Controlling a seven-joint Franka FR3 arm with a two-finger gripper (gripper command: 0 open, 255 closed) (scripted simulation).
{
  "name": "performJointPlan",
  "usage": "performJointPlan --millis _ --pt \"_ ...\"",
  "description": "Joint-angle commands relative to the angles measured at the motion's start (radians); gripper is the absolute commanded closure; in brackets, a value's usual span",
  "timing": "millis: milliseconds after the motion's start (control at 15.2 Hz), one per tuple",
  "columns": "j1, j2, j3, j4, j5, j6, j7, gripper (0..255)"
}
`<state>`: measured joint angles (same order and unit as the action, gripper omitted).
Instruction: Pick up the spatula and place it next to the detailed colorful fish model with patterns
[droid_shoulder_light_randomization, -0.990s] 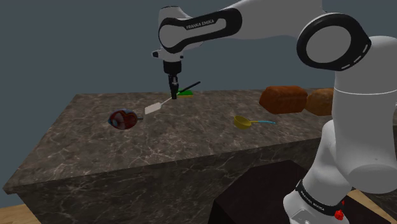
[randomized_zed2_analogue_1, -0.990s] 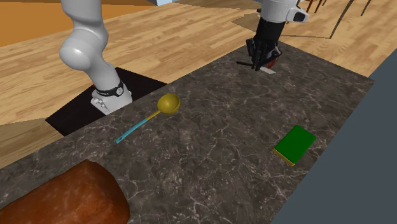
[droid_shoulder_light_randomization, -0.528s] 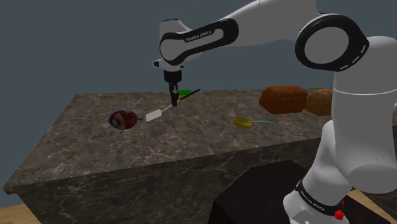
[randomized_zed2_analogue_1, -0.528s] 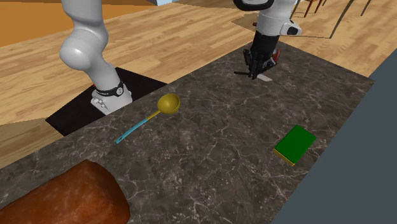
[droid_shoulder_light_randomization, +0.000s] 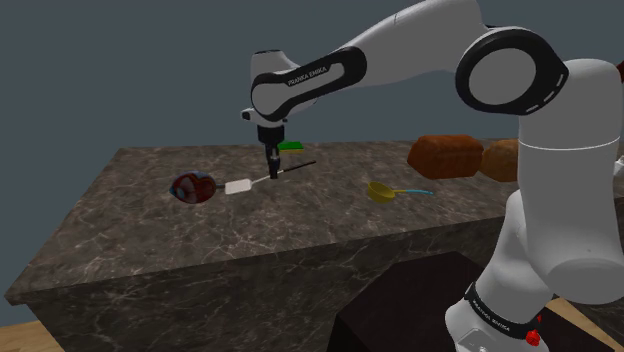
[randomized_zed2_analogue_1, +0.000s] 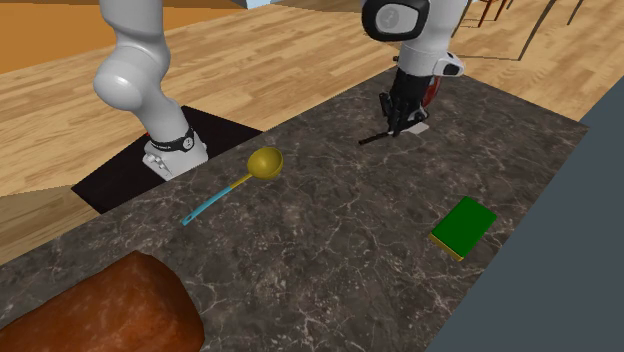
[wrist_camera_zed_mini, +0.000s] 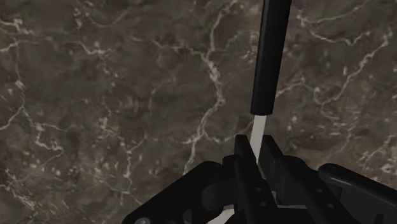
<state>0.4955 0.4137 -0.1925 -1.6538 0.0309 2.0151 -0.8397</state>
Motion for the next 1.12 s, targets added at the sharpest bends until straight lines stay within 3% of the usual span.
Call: performJointPlan --millis 0,660,726,1056 --pt "0.000 0.012 0.001 -0.011 0.002 0.024 0.000 255" --pt "-0.001 0.022 0.002 -0.023 0.004 0.045 0.000 255" --pt "-0.001 0.022 0.002 -0.023 0.004 0.045 0.000 0" --pt "-0.001 0.022 0.002 -0.023 0.004 0.045 0.000 0"
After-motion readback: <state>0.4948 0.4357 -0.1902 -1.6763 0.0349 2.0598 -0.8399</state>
